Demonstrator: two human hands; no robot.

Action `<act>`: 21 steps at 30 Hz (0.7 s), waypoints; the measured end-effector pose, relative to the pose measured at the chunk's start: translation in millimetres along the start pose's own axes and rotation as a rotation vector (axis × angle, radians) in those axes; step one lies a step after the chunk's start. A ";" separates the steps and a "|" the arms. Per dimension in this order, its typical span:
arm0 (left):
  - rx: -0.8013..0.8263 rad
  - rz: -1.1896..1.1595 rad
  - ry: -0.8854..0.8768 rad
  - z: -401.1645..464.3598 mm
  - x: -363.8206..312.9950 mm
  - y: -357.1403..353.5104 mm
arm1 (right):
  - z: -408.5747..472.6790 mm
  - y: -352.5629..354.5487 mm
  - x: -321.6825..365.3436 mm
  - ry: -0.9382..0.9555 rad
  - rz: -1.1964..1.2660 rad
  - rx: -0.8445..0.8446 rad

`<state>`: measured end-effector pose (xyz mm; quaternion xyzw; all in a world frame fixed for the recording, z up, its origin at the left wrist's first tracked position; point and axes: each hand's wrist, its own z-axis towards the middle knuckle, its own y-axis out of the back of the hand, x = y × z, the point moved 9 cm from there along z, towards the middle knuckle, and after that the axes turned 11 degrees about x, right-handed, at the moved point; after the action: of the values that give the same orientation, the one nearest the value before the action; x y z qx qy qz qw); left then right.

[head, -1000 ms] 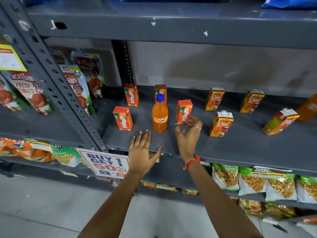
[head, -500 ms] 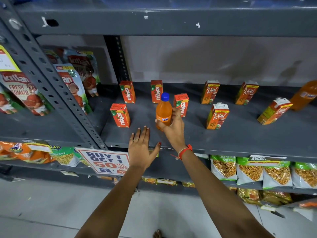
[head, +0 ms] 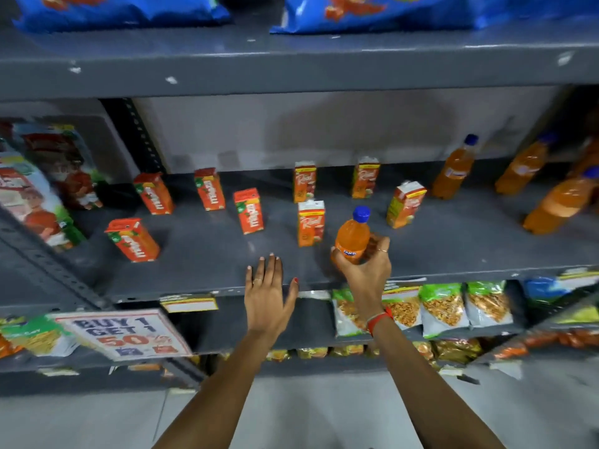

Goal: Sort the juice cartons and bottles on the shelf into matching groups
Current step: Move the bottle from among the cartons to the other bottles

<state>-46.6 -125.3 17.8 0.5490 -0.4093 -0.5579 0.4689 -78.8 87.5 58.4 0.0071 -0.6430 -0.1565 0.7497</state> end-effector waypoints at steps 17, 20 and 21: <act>-0.066 -0.018 0.001 21.5 -114.3 -32.1 | 133.9 228.4 -60.0 -0.087 -0.103 -0.231; -0.093 -0.029 0.001 21.0 -116.1 -30.4 | 146.9 227.3 -70.0 -0.078 -0.101 -0.138; -0.098 -0.031 -0.001 20.5 -115.6 -29.7 | 148.4 225.7 -71.0 -0.072 -0.097 -0.115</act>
<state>-74.1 -7.3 16.7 0.5313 -0.3733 -0.5846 0.4864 -180.1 347.6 63.5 -0.0103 -0.6583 -0.2296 0.7168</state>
